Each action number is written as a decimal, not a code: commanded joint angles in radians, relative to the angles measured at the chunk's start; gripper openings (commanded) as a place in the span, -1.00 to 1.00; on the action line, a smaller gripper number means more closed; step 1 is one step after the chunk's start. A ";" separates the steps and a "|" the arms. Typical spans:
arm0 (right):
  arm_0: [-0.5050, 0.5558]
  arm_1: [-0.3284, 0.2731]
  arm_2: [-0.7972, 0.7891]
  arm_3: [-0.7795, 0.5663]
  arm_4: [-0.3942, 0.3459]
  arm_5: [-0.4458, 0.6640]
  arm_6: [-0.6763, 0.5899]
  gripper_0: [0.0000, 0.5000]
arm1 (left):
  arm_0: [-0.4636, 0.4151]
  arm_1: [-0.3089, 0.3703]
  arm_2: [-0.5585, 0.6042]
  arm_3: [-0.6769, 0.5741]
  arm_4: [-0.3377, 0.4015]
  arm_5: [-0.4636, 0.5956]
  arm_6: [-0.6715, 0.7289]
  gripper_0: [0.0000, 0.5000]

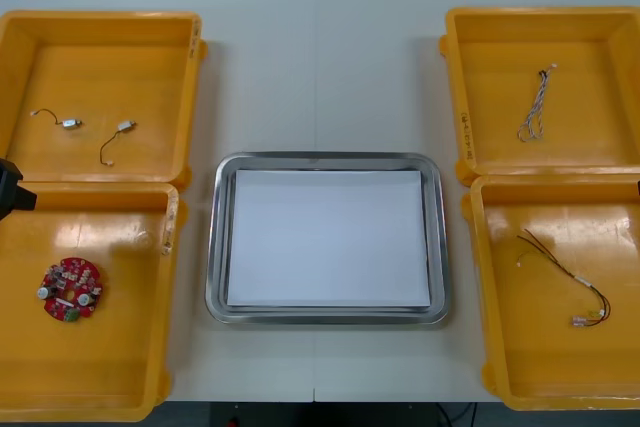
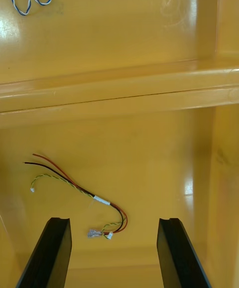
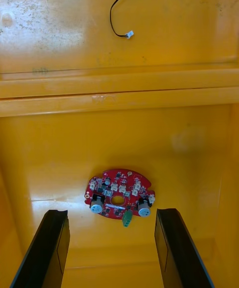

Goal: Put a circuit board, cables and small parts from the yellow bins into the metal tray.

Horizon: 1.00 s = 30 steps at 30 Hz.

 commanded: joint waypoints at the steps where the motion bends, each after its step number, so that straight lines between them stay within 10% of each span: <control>1: 0.006 0.007 -0.038 -0.024 0.008 0.005 0.027 1.00 | 0.012 0.042 0.029 -0.031 0.008 0.006 -0.004 1.00; 30: 0.006 0.007 -0.038 -0.024 0.008 0.005 0.027 1.00 | 0.012 0.042 0.029 -0.031 0.008 0.006 -0.004 1.00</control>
